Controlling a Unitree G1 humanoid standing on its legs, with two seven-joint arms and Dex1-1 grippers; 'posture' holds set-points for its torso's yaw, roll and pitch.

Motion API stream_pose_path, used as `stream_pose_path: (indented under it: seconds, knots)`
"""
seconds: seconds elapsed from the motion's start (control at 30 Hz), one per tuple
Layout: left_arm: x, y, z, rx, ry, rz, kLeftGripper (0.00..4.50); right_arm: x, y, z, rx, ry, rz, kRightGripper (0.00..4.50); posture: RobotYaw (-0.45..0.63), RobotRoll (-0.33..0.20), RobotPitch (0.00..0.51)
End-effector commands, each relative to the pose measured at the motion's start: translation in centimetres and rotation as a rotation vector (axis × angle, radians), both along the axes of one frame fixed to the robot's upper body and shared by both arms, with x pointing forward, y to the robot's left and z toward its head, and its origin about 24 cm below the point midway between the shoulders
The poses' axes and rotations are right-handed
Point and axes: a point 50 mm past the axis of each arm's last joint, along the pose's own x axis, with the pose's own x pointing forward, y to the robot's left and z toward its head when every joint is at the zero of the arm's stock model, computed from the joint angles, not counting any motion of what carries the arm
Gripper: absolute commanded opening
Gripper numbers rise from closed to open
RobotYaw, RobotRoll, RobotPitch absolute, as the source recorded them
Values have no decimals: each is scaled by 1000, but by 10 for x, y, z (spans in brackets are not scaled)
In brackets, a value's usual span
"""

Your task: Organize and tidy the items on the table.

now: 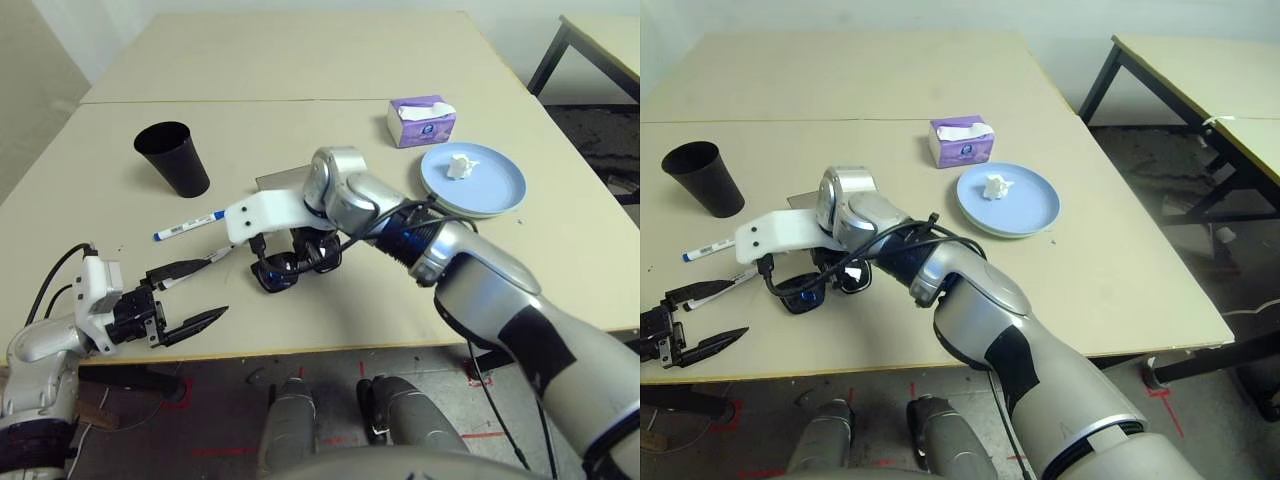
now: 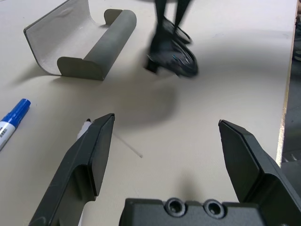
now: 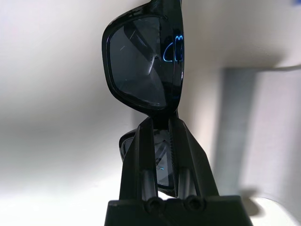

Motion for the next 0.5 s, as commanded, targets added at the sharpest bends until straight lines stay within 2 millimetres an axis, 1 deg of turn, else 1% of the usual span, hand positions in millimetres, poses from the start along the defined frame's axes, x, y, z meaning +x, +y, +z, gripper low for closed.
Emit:
stream_pose_path:
  seconds: [0.03, 0.23, 0.5]
  knots:
    - [-1, -3, -8, 0, 22, -5, 4500, 6, 5, 12, 41, -36, 1, 141, 36, 0, 141]
    - [-1, -4, -9, -5, 19, -3, 4500, 18, 7, 22, 68, -104, -15, 141, 51, 0, 143]
    - [-6, -4, -9, -8, 20, 5, 4500, 36, 1, 18, 145, -226, -72, 141, 65, 0, 154]
